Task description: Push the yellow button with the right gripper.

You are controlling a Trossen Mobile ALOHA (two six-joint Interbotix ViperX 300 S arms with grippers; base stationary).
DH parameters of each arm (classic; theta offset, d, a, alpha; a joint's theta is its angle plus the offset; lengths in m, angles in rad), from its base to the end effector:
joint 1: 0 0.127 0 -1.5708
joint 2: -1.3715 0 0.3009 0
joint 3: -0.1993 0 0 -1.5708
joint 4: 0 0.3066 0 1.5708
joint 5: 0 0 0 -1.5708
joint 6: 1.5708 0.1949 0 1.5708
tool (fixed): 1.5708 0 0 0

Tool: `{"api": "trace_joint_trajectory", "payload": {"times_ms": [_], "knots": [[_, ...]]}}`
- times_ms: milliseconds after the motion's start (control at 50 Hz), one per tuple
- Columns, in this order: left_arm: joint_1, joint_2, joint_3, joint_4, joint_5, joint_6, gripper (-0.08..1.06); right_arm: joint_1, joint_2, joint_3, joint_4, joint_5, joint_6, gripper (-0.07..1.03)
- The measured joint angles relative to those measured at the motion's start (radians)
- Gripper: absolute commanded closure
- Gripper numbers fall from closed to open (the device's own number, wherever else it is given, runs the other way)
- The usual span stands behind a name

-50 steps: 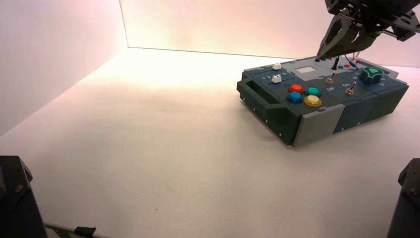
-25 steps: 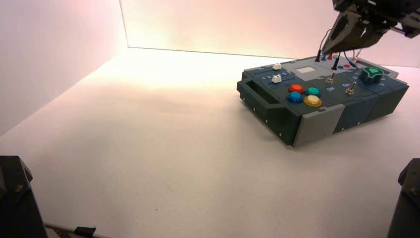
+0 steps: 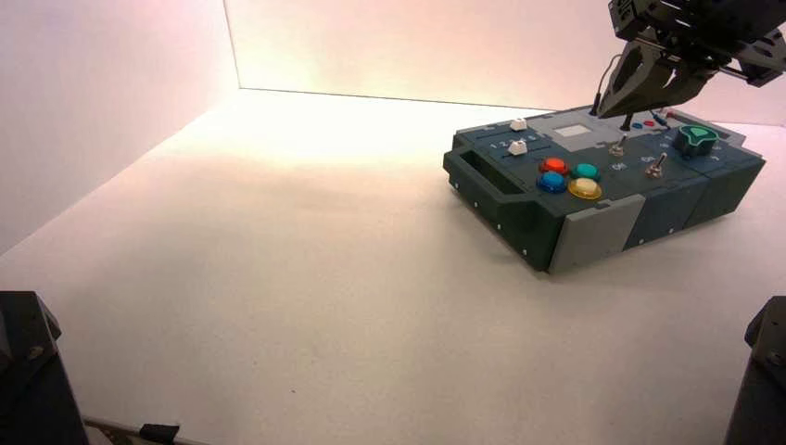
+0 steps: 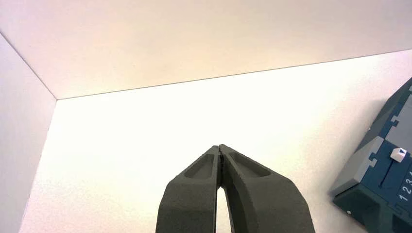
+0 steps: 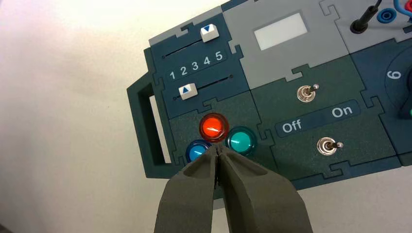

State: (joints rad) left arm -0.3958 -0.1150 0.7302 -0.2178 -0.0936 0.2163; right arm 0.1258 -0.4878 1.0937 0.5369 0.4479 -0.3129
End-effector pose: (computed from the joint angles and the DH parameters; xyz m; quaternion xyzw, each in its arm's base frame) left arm 0.4116 -0.1677 0.1524 0.0532 0.2534 -0.1803 0.9489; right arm 0.2620 0.0766 0.0812 0.1008 0.4895 0.1091 0.8593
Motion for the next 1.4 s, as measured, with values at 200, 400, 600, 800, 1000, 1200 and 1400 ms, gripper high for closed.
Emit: {"api": "trace_joint_trajectory", "payload": {"times_ms": [200, 400, 600, 800, 1000, 1200, 1400], "knots": [[0.0, 0.006, -0.002, 0.0, 0.0, 0.0, 1.01, 0.0, 0.037, -0.008, -0.002, 0.0, 0.0, 0.98], [0.0, 0.008, -0.003, 0.0, 0.0, 0.0, 1.01, 0.003, 0.077, -0.015, -0.002, -0.012, -0.003, 0.98], [0.0, 0.008, -0.005, 0.0, 0.0, 0.0, 1.01, 0.003, 0.078, -0.021, 0.0, -0.018, -0.003, 0.98], [0.0, 0.008, -0.005, 0.0, 0.0, 0.0, 1.01, 0.005, 0.078, -0.021, -0.002, -0.018, -0.008, 0.98], [0.002, 0.008, -0.005, 0.0, 0.0, 0.0, 1.01, 0.003, 0.08, -0.021, -0.005, -0.02, -0.011, 0.98], [0.002, 0.008, -0.005, 0.0, 0.002, 0.0, 1.01, 0.005, 0.08, -0.021, -0.009, -0.023, -0.011, 0.98], [0.0, 0.008, -0.005, 0.0, 0.0, 0.0, 1.01, 0.003, 0.078, -0.021, -0.012, -0.023, -0.009, 0.98]]}}
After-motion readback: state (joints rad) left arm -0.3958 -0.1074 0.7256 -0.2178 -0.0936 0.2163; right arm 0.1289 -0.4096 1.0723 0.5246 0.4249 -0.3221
